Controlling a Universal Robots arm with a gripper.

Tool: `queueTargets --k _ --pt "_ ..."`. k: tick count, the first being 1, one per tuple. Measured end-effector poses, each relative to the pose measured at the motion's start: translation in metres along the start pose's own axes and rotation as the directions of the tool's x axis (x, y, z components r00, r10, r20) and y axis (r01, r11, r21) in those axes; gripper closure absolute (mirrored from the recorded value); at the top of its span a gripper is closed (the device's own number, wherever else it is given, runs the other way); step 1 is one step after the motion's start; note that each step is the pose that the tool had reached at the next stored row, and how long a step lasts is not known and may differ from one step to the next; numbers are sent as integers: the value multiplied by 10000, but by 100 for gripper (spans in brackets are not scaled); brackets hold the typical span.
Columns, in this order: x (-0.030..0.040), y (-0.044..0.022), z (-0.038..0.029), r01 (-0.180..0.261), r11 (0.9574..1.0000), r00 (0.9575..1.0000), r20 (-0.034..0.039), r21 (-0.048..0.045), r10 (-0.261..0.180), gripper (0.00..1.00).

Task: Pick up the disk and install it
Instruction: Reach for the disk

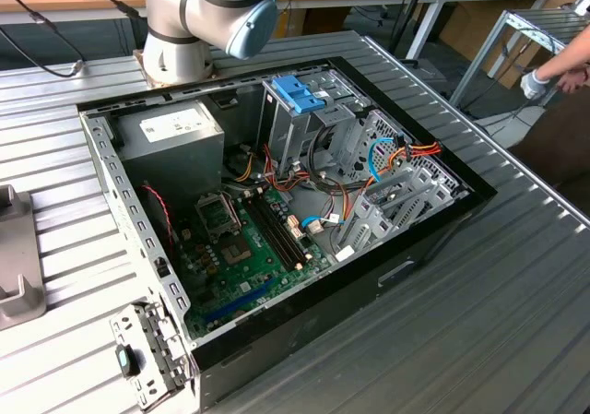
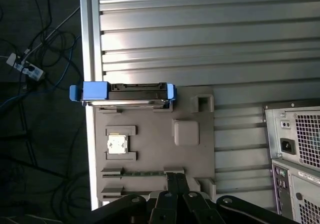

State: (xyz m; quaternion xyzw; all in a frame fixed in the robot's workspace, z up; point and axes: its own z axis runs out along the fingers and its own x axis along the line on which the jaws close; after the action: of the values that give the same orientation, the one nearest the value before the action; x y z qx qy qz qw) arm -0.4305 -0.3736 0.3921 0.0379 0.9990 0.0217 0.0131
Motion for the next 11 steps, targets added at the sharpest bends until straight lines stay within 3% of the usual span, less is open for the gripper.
queueTargets --k 11 --pt "99 65 4 1 10000 10000 0 0 -1 90"
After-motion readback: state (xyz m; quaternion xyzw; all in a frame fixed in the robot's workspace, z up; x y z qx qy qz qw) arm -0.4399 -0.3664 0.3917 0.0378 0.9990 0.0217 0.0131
